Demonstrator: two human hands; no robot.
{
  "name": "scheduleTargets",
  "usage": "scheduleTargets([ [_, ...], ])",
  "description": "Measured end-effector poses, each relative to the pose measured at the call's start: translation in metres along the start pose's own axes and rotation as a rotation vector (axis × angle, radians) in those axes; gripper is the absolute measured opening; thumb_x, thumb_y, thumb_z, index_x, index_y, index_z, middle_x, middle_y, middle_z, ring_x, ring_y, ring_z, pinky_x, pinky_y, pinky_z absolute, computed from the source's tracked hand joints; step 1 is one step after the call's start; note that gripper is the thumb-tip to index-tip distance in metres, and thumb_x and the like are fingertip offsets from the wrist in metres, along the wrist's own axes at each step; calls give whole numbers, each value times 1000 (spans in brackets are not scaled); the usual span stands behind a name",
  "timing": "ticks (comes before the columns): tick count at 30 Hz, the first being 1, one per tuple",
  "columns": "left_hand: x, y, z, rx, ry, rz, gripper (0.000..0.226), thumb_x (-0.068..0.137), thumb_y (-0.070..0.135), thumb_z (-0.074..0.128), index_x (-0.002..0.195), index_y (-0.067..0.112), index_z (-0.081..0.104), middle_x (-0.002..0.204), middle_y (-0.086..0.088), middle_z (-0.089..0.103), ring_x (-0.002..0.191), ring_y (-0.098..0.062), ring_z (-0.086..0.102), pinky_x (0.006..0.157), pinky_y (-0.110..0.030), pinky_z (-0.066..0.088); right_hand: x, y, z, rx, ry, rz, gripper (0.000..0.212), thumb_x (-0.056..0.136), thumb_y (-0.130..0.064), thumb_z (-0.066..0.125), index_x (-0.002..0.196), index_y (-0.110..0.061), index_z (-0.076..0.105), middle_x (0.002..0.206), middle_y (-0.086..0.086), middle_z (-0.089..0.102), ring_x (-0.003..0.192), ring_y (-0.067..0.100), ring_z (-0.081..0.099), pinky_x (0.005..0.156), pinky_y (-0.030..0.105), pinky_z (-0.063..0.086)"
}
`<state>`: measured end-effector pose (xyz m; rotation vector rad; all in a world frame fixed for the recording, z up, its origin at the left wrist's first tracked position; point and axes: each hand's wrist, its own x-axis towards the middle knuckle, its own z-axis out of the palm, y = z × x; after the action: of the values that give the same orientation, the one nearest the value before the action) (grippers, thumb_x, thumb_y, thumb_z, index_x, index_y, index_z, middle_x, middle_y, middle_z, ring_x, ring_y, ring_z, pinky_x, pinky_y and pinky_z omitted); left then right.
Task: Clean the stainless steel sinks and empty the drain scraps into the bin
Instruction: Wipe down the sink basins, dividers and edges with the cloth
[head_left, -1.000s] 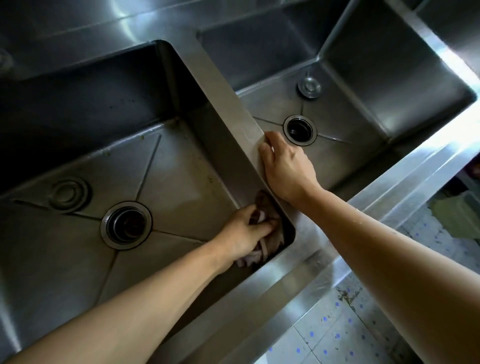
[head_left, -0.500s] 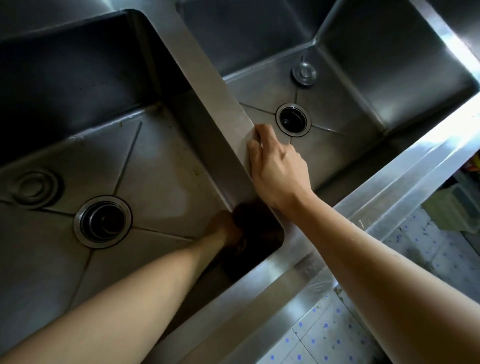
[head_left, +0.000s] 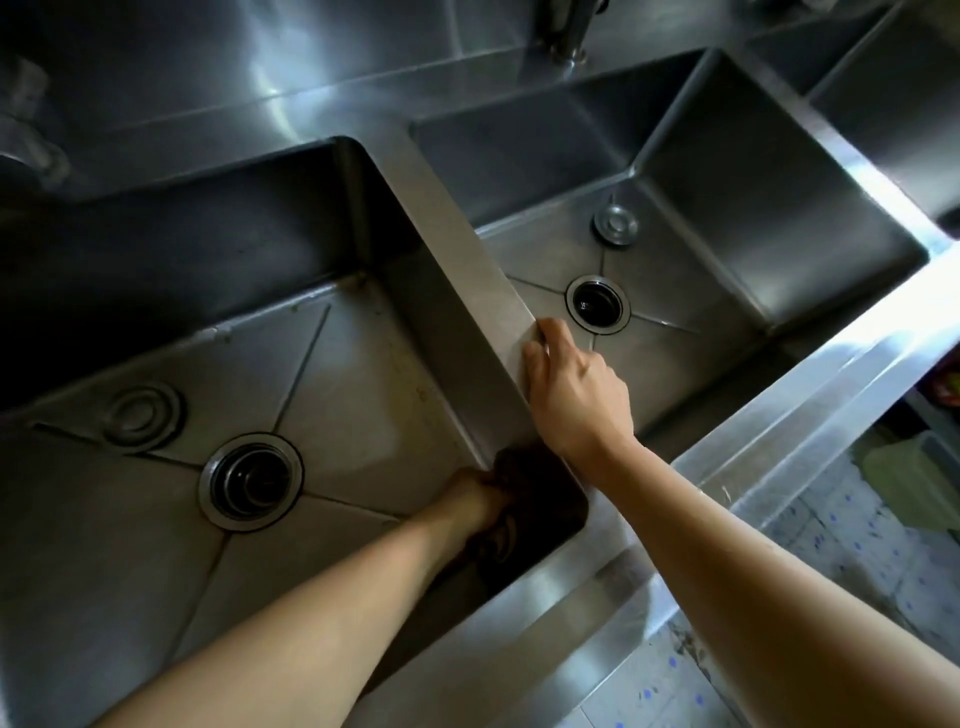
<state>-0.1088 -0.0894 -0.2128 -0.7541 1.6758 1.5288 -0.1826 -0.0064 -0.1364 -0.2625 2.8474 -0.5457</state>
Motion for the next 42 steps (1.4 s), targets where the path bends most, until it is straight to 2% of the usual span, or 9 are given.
scheduleTargets([
  [4,-12,-2,-10,-166,-64,84,23,92,3,55,74,16,61,68,3,60,55,-2,58,49,-9,42,-1,-8,-5,4,-53,92,31,101,-40,25,119,-22,43,109,13,59,93,35,57,80,46,47],
  [12,-43,12,-65,-612,96,131,15,96,1,49,91,12,59,78,-4,61,66,-14,57,47,-12,47,-4,-46,-19,-74,-102,29,45,97,-21,42,140,-16,32,133,14,39,115,33,46,91,44,44],
  [20,-39,34,-141,-535,338,309,12,94,6,54,91,14,63,100,-17,69,95,-30,65,84,-36,49,38,-93,-15,-71,13,-141,44,97,-21,42,140,-12,35,141,12,33,123,30,40,99,40,40],
  [24,-28,56,-164,-670,394,365,15,95,9,52,104,11,64,95,-12,70,89,-25,66,79,-32,50,68,-120,-3,143,72,-286,37,95,-11,46,132,-10,48,132,10,44,116,28,47,92,37,43],
  [28,-21,73,-181,-910,337,310,27,97,28,50,107,8,65,99,-16,71,93,-30,67,82,-37,50,84,-138,23,434,-149,-232,33,95,-16,52,127,-21,52,119,2,55,99,14,57,72,10,43],
  [30,-19,76,-188,-934,335,280,34,96,37,50,109,10,66,101,-16,71,97,-30,67,84,-40,52,87,-143,35,625,-358,-155,34,94,-21,56,126,-28,48,115,-4,58,103,12,60,80,17,51],
  [33,-15,77,-198,-904,383,261,39,95,37,47,110,7,65,95,-14,72,92,-27,67,81,-39,53,95,-145,50,714,-371,-120,36,89,-15,62,119,-30,49,108,-9,61,102,10,62,89,34,54],
  [37,-21,70,-206,-763,344,312,31,99,35,40,111,16,62,99,-7,68,89,-21,65,64,-33,53,107,-149,60,760,-223,-14,20,88,-9,62,99,-24,54,96,-6,63,91,11,65,80,26,55],
  [42,-35,55,-225,-466,752,435,26,97,10,49,120,17,57,110,-2,57,101,-14,52,82,-25,39,121,-163,67,894,6,174,24,88,-6,63,109,-12,54,103,1,59,88,12,58,60,11,42],
])
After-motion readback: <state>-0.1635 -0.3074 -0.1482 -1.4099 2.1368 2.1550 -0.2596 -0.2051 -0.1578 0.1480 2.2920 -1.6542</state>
